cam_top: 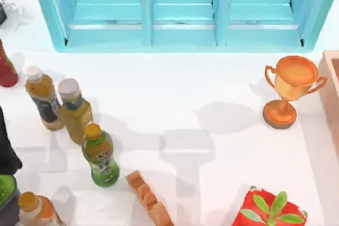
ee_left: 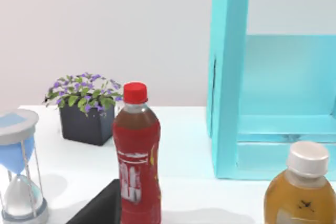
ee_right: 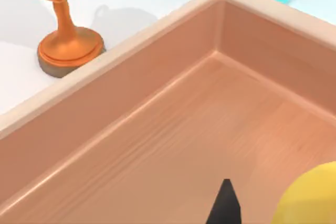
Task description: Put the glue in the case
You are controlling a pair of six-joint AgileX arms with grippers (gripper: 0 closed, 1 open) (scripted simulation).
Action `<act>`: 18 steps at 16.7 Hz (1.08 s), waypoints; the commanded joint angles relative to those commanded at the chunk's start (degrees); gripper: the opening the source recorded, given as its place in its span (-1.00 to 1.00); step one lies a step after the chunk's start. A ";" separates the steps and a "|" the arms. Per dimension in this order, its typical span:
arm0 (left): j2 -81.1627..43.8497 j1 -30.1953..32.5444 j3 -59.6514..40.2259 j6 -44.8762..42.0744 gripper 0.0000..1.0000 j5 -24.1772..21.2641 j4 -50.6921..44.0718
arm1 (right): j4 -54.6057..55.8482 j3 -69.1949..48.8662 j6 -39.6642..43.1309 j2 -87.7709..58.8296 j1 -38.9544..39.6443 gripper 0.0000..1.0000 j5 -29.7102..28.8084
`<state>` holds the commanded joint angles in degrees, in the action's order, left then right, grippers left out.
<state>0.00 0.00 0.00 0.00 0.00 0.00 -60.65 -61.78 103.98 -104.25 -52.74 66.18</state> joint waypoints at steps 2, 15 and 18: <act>0.00 0.00 0.00 0.00 1.00 0.00 0.00 | 4.01 0.86 -2.56 0.57 0.98 -1.00 0.14; 0.00 0.00 0.00 0.00 1.00 0.00 0.00 | 33.23 11.46 -25.54 0.69 9.96 -1.00 0.71; 0.00 0.00 0.00 0.00 1.00 0.00 0.00 | 33.23 11.46 -25.54 0.69 9.96 -1.00 0.71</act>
<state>0.00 0.00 0.00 0.00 0.00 0.00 -27.42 -50.32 78.44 -103.56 -42.78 66.88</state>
